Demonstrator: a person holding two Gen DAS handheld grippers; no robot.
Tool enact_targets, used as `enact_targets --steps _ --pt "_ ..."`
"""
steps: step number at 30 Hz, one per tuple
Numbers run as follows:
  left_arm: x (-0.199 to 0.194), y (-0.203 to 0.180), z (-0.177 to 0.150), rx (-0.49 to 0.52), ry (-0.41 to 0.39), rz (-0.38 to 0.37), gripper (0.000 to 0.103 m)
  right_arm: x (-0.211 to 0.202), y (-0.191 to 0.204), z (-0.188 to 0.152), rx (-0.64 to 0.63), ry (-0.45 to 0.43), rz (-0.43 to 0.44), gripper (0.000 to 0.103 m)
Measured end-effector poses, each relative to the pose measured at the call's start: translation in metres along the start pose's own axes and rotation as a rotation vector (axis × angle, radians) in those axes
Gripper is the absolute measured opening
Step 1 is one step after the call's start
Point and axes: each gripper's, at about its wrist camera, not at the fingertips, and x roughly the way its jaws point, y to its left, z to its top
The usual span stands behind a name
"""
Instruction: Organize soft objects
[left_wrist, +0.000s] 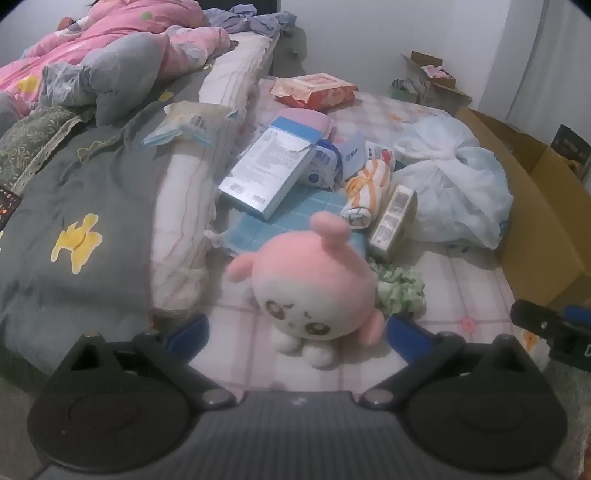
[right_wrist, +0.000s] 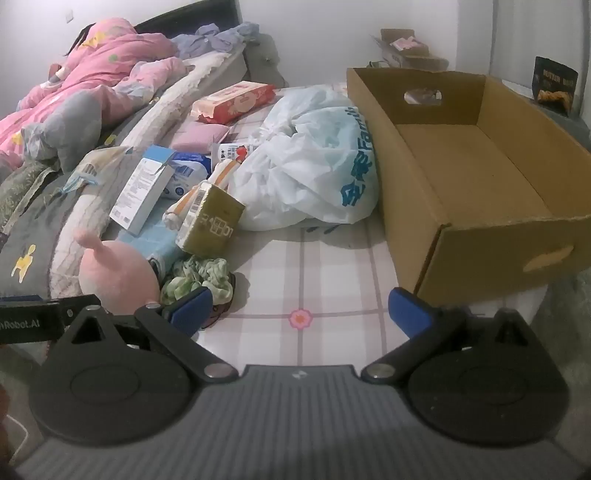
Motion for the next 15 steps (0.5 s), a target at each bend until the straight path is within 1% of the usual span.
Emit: enact_targets --steps 5,15 --pt "-0.0004 0.0023 -0.0056 0.023 -0.008 -0.008 0.102 0.0001 -0.0016 0.0022 -0.002 -0.01 -0.004 0.102" --pt "0.0034 -0.0044 -0.0025 0.033 0.035 0.003 0.102 0.0 -0.0012 0.0009 -0.019 0.005 -0.009 0.102"
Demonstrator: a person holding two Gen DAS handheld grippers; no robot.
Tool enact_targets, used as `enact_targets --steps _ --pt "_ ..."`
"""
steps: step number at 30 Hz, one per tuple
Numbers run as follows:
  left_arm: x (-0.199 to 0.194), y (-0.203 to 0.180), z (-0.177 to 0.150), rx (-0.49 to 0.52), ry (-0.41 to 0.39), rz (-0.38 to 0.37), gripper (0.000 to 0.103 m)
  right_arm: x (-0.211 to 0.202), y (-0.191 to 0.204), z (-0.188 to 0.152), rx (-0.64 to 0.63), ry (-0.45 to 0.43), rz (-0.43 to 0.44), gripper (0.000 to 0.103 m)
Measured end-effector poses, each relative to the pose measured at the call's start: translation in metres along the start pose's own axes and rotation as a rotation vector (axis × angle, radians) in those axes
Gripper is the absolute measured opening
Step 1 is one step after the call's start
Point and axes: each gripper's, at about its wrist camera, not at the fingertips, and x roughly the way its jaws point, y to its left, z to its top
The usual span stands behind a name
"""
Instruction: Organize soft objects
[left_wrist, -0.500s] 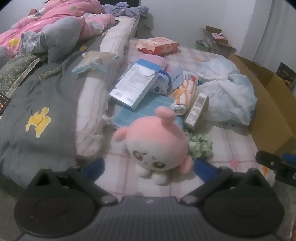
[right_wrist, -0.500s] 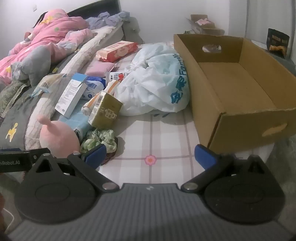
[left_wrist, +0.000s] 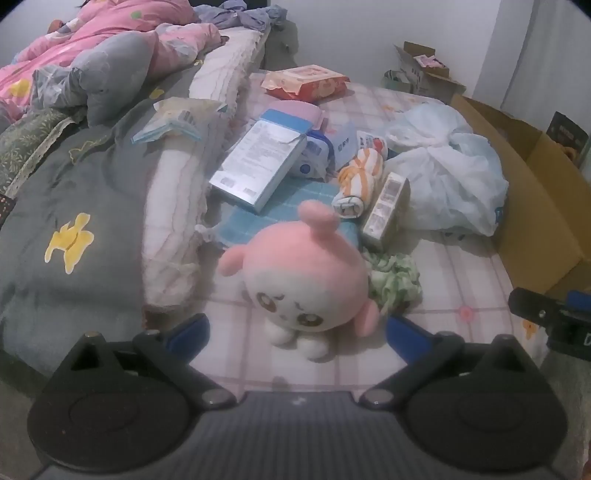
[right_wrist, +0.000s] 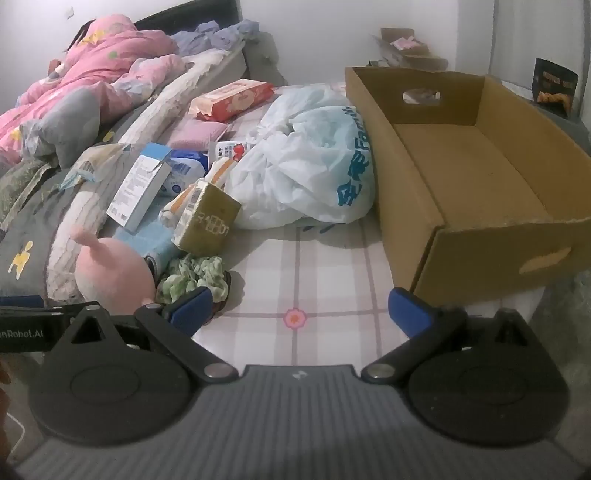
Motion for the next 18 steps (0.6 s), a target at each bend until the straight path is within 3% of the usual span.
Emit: enact_targets --steps 18 --pt "0.0012 -0.002 -0.0003 0.002 0.009 0.003 0.102 0.0019 0.0026 -0.0021 -0.019 0.016 0.003 0.102"
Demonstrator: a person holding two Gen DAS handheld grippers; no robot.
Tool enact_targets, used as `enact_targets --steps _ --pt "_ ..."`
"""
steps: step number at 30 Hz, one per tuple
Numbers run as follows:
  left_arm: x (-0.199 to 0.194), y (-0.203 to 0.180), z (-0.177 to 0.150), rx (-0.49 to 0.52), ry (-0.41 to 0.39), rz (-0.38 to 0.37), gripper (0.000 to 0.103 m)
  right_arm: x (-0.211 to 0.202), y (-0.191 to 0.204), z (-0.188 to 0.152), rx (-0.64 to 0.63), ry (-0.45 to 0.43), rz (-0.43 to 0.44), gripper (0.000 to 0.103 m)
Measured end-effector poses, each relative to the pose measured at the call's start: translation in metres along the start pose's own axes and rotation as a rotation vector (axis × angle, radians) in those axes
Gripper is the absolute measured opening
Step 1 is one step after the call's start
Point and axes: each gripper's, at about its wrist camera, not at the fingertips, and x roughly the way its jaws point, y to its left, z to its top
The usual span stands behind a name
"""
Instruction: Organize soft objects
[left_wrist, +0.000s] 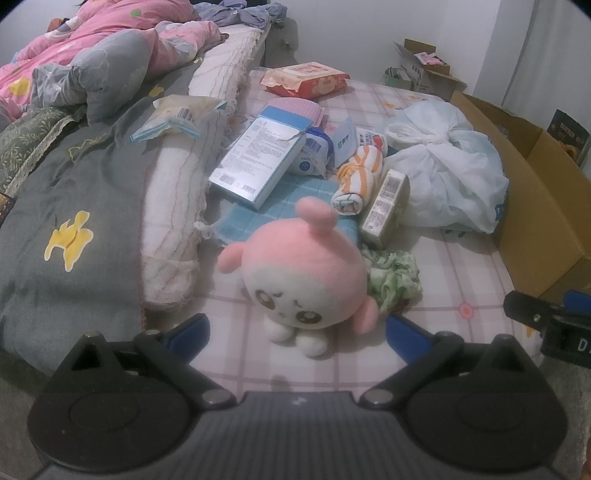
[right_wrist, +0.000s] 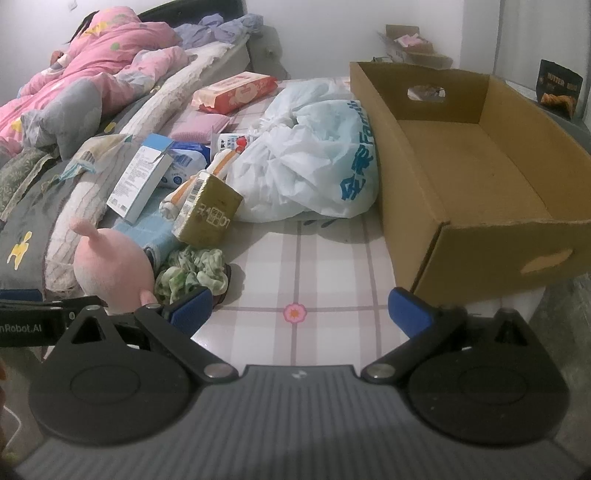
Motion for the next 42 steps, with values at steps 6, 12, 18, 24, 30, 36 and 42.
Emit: enact_targets --steps 6,12,18,24,30,36,42 --pt "-0.0003 0.0002 -0.0002 -0.002 -0.004 -0.001 0.102 -0.0011 0.0051 0.0013 -0.019 -0.001 0.006 0.102" --pt "-0.0007 0.0011 -0.0003 0.0 -0.008 -0.003 0.102 -0.0021 0.008 0.0034 -0.031 -0.007 0.003 0.102" --pt "-0.0009 0.0011 0.0 0.0 -0.012 -0.005 0.102 -0.002 0.0085 0.003 -0.033 -0.003 0.001 0.102" --pt "-0.0024 0.0007 0.0005 0.007 -0.014 -0.006 0.102 -0.0019 0.0084 0.0029 -0.032 -0.006 0.001 0.102" --pt "-0.0025 -0.0001 0.0006 0.007 -0.013 -0.006 0.102 -0.0024 0.0082 0.0027 -0.03 -0.004 -0.002 0.102" --pt "-0.0035 -0.0015 0.0009 0.011 -0.014 -0.006 0.102 -0.0022 0.008 0.0028 -0.03 -0.004 -0.002 0.102" --pt "-0.0038 -0.0022 0.0006 0.012 -0.011 -0.007 0.102 -0.002 0.0078 0.0027 -0.028 -0.003 -0.002 0.102"
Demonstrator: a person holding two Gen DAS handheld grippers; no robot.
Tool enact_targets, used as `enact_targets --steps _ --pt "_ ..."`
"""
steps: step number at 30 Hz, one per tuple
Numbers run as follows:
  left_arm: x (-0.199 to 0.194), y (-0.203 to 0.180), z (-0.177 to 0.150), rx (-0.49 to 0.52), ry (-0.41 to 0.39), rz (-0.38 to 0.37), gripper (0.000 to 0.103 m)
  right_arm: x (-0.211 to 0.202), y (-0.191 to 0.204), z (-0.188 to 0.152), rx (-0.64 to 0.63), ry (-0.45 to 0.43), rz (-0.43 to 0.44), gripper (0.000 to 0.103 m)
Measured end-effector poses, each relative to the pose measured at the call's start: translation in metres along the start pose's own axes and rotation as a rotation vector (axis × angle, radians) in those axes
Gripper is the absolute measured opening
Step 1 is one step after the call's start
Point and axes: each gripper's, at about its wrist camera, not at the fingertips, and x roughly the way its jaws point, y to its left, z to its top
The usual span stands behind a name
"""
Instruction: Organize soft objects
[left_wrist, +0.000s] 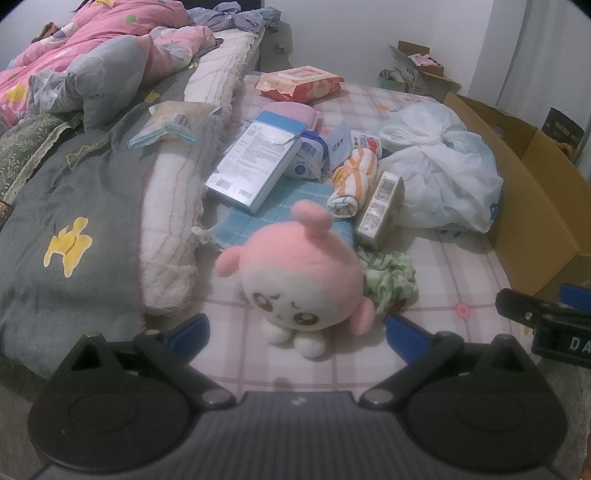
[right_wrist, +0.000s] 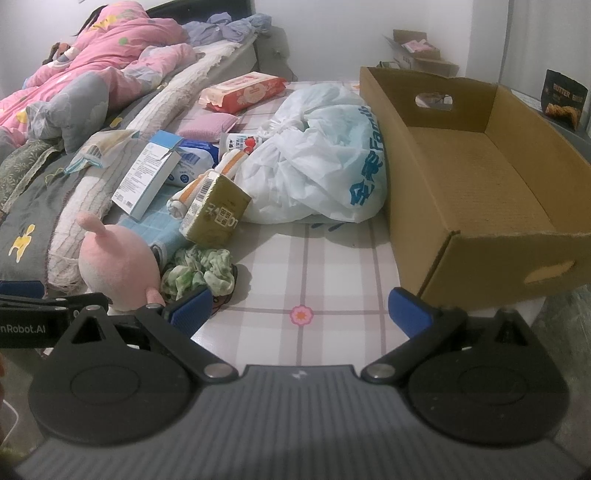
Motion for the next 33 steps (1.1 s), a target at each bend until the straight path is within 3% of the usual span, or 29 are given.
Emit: enact_targets --steps 24,29,33 --pt "0.0 0.006 -0.002 0.011 -0.005 0.0 0.102 0.002 0.0 -0.001 -0.009 0.012 -0.021 0.102" --pt "-0.01 0.028 0.009 -0.014 -0.059 0.011 0.102 0.001 0.011 0.008 -0.068 -0.012 -0.055 0.102" --pt "-0.019 0.046 0.026 -0.016 -0.119 0.007 0.102 -0.006 0.02 0.023 -0.119 -0.077 -0.012 0.102"
